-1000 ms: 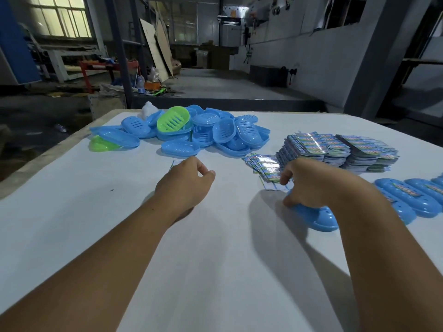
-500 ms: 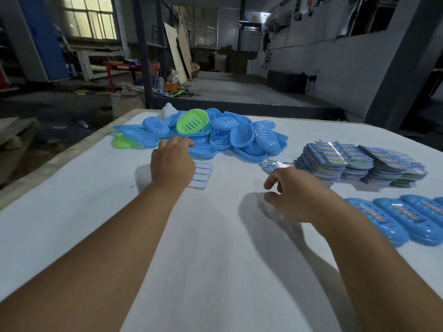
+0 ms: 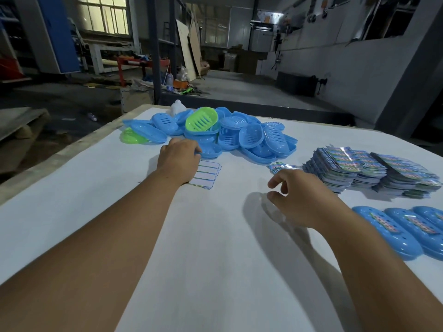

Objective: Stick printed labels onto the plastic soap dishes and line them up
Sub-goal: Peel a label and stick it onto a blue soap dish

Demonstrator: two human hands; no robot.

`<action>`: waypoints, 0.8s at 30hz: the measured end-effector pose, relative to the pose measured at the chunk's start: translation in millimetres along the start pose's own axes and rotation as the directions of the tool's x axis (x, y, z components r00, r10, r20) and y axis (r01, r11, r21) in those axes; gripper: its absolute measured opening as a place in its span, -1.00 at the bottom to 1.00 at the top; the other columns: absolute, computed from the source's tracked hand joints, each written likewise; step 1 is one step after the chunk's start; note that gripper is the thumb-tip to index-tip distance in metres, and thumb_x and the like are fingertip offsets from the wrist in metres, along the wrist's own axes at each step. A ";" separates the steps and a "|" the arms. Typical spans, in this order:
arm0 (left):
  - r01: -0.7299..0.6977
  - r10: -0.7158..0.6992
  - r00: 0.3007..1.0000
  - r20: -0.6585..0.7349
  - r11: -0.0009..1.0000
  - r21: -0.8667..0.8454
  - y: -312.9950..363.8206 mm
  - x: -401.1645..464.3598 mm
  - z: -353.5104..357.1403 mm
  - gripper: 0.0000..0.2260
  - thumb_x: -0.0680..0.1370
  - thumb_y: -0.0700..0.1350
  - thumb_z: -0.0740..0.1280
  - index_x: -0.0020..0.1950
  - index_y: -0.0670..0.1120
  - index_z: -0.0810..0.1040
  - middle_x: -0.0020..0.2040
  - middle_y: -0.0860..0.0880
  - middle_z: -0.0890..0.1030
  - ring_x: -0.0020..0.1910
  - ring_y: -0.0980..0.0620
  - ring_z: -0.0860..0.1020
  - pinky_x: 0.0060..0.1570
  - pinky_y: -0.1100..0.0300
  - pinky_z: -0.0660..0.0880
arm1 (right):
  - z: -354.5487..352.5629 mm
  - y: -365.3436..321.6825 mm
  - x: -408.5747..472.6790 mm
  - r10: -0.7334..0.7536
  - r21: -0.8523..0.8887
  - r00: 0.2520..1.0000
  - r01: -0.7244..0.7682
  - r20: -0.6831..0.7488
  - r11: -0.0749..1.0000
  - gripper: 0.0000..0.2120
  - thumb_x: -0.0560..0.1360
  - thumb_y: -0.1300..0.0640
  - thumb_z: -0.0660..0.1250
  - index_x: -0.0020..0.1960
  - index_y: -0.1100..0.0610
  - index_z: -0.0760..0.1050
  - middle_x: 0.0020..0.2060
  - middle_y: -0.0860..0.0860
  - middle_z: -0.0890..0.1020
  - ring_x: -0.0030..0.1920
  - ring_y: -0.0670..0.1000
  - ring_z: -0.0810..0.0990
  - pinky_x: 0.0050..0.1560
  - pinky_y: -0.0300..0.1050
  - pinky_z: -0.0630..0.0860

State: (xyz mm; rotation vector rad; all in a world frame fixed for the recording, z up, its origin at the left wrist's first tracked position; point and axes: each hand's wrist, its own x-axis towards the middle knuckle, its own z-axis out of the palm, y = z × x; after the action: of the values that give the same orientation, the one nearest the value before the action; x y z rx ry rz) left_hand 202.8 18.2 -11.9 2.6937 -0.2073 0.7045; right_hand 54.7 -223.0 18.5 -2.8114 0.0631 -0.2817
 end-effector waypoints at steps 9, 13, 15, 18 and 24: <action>-0.226 0.166 0.934 -0.315 0.961 -0.162 28.5 -20.5 -21.9 -0.81 0.69 -0.09 0.15 0.16 -0.10 0.52 -0.04 -0.10 0.65 -0.07 -0.12 0.58 -0.11 0.07 0.35 | 2.0 -6.1 0.1 -0.078 0.073 0.993 0.084 -0.088 0.994 -0.68 0.57 -0.02 0.35 0.31 -0.08 0.49 0.03 -0.09 0.52 0.00 -0.06 0.48 0.01 -0.12 0.39; -0.066 0.029 0.997 -0.077 0.841 -0.537 47.0 -38.4 -34.7 -0.77 0.70 -0.09 0.11 0.13 -0.09 0.55 -0.11 -0.01 0.57 -0.12 0.00 0.52 -0.14 0.07 0.46 | 6.0 -12.2 -1.7 -0.192 0.209 0.970 0.220 -0.147 0.953 -0.38 0.51 -0.01 0.45 0.48 -0.18 0.27 0.29 -0.10 0.39 0.15 -0.07 0.47 0.19 -0.07 0.46; 0.091 -0.023 0.994 0.110 0.739 -0.668 56.7 -44.6 -38.8 -0.76 0.69 -0.06 0.12 0.10 -0.05 0.57 -0.11 0.01 0.59 -0.14 0.04 0.54 -0.12 0.07 0.50 | 7.2 -14.5 -1.7 -0.245 0.277 0.959 0.277 -0.145 0.920 -0.26 0.47 0.02 0.50 0.52 -0.24 0.21 0.38 -0.15 0.29 0.15 -0.12 0.45 0.20 -0.13 0.45; 0.242 -0.027 0.957 0.290 0.631 -0.737 70.9 -49.6 -43.3 -0.76 0.69 -0.06 0.13 0.01 -0.01 0.58 -0.06 -0.05 0.65 -0.10 0.00 0.59 -0.13 0.10 0.50 | 8.9 -16.6 -1.2 -0.318 0.321 0.937 0.347 -0.142 0.881 -0.23 0.44 0.10 0.54 0.51 -0.22 0.26 0.45 -0.18 0.27 0.07 -0.17 0.50 0.20 -0.15 0.47; 0.299 -0.059 0.934 0.352 0.671 -0.679 75.0 -64.5 -39.0 -0.79 0.64 -0.01 0.21 -0.05 0.03 0.62 -0.10 0.02 0.64 -0.11 -0.01 0.61 -0.25 0.12 0.50 | 9.8 -13.3 -1.0 -0.306 0.304 0.948 0.317 -0.084 0.898 -0.31 0.31 -0.05 0.62 0.36 -0.22 0.41 0.11 -0.25 0.49 -0.02 -0.32 0.47 -0.03 -0.35 0.39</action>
State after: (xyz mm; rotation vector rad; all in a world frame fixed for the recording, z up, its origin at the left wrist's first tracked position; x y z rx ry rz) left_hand 112.6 -33.8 10.0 1.9770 -0.2272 0.0792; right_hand 55.8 -207.3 13.3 -2.4880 -0.3960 -0.3770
